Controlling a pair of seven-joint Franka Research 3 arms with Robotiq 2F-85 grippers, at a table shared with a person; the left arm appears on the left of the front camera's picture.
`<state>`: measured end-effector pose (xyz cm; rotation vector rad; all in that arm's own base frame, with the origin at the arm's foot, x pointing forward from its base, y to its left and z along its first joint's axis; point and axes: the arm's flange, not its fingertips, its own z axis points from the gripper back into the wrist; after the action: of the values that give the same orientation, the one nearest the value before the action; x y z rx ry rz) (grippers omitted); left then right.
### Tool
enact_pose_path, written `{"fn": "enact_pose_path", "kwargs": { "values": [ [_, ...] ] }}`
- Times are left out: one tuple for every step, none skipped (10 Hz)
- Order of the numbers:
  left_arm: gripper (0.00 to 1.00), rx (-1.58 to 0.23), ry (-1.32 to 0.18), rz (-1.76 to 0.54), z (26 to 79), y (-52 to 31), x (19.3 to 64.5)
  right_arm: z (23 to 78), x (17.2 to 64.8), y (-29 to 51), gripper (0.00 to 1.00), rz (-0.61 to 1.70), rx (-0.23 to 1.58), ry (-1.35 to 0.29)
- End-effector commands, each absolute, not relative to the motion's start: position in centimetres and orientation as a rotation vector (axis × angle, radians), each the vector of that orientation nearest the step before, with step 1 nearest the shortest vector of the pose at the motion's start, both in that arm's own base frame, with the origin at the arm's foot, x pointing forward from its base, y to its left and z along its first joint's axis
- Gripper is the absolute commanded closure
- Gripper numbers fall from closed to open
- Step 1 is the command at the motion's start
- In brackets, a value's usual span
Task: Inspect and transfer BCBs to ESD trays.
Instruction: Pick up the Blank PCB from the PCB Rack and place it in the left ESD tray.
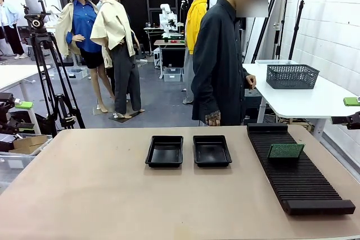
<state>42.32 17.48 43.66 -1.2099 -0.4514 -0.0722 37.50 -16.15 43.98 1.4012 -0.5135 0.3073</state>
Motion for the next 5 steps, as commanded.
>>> {"fn": "enact_pose_path", "kwargs": {
  "values": [
    [0.0, -1.227, -0.445, -0.068, 43.9, 17.6, 42.2, 44.5, 38.3, -16.1, 0.0, 0.318, 1.367, -0.519],
    [0.0, -1.227, -0.445, -0.068, 43.9, 17.6, 42.2, 45.3, 39.7, -15.9, 0.0, 0.359, 1.293, -0.553],
    [0.0, -1.227, -0.445, -0.068, 43.9, 17.6, 42.2, 46.0, 40.8, -15.4, 0.0, 0.378, 1.24, -0.536],
    [0.0, -1.227, -0.445, -0.068, 43.9, 17.6, 42.2, 46.8, 42.0, -15.0, 0.0, 0.41, 1.178, -0.532],
    [0.0, -1.227, -0.445, -0.068, 43.9, 17.6, 42.2, 47.6, 43.4, -14.4, 0.0, 0.43, 1.1, -0.546]
  ]
}}
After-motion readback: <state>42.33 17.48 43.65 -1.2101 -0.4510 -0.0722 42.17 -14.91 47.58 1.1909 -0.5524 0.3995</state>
